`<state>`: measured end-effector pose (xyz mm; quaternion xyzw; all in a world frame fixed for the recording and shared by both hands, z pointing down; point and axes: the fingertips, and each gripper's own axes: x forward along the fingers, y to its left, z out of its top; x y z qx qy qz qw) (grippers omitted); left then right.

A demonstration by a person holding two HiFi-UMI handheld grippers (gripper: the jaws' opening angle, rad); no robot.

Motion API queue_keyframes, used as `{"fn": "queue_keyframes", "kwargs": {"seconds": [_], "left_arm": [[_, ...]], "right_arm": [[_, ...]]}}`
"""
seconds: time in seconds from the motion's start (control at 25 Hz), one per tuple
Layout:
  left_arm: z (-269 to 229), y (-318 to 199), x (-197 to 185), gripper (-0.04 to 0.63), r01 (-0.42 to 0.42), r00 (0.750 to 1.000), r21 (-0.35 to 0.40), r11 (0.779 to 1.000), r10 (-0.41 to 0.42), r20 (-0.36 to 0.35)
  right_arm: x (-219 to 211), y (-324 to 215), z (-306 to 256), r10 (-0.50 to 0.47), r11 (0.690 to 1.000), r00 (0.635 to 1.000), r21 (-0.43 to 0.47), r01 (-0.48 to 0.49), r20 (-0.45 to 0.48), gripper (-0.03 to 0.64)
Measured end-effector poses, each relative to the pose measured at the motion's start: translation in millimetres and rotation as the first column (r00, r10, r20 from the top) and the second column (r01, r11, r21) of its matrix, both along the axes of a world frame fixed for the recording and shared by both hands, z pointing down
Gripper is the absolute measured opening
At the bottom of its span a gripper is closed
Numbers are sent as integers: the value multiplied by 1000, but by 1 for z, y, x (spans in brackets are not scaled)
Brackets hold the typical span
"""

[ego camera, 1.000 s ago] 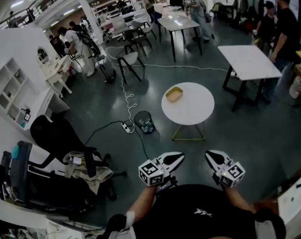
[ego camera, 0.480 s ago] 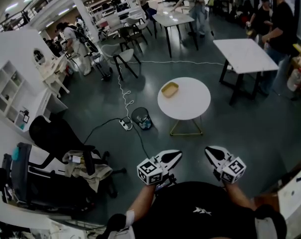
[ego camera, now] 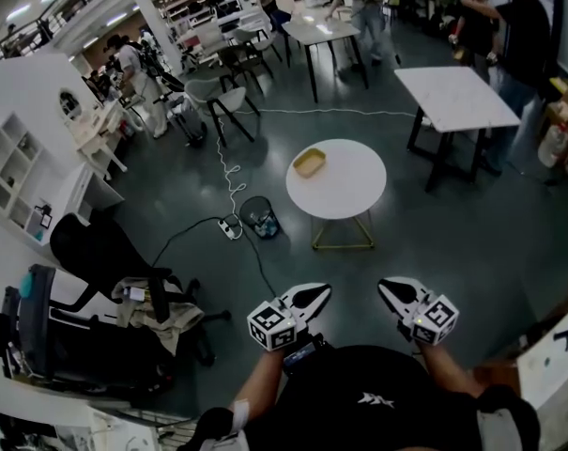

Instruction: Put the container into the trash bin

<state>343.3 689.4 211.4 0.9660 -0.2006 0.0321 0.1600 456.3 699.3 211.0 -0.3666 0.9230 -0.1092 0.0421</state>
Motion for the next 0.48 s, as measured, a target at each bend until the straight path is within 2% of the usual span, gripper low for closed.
{"fn": "queue_keyframes", "kwargs": {"seconds": [0.2, 0.36, 0.48], "left_arm": [[1, 6, 2, 3, 11, 1000, -14, 1000, -11, 10], [3, -4, 2, 3, 27, 1000, -28, 999, -27, 5], [9, -18, 3, 3, 37, 999, -26, 999, -37, 4]], "right_arm": [[11, 11, 20, -10, 998, 1000, -60, 11, 13, 40], [27, -2, 38, 7, 999, 1000, -53, -6, 29, 40], [25, -13, 35, 10, 997, 999, -81, -7, 37, 41]]}}
